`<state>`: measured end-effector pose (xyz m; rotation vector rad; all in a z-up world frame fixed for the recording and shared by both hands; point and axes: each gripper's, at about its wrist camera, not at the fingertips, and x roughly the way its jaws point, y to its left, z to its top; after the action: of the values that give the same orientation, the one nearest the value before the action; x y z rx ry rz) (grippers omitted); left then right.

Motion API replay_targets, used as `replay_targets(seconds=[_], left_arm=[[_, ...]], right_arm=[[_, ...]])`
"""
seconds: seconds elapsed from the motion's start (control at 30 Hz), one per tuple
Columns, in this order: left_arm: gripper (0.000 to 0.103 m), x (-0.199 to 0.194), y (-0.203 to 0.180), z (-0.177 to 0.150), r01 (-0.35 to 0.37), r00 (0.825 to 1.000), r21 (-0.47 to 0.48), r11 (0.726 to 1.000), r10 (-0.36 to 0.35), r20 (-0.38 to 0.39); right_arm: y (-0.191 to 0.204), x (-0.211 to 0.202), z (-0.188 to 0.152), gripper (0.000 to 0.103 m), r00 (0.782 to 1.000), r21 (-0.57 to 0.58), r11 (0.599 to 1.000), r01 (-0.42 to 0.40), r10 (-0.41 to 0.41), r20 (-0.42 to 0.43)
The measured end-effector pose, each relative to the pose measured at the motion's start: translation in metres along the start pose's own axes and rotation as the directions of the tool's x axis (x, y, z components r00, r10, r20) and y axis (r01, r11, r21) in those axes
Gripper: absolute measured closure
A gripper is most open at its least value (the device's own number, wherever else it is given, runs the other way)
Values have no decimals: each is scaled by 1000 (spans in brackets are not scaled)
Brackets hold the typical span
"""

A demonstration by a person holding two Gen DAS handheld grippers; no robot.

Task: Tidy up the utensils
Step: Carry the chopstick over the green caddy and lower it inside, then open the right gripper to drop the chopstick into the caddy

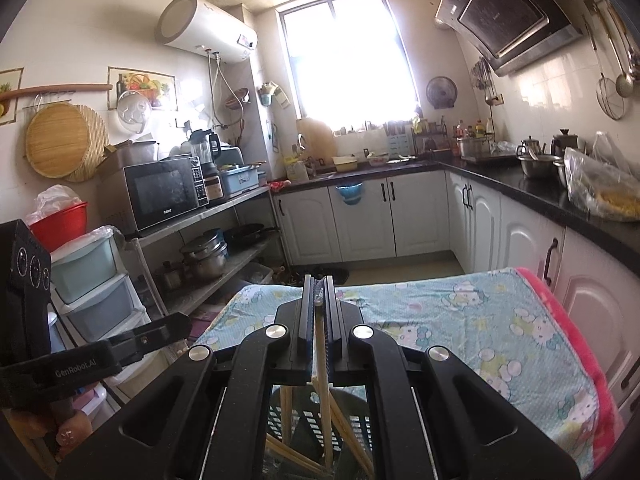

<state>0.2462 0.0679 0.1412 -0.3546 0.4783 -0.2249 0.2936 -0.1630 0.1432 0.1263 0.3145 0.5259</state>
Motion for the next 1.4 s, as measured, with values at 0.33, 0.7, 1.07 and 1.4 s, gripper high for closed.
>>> replay_targets(seconds=[0.33,0.7,1.07,1.4], left_arm=[[103,10,10,-18,-45,998,-3,999,45,-32],[103,1,18,-25,-67,997,-16,998,67,-26],[103,-11,26,-31,-89,996,-44,995,88,-23],[93,-19,26,-41,-91,995,-53,994,90,-36]], right_arm=[[-7,1,-16,98,1000,33,999,18,-17,-19],[-17,-4,-28,98,996,97,994,47,-39,-83],[-24,-21,-37,96,991,111,992,58,-43,-129],[-26,-35,-43,84,989,115,991,63,-47,-139]])
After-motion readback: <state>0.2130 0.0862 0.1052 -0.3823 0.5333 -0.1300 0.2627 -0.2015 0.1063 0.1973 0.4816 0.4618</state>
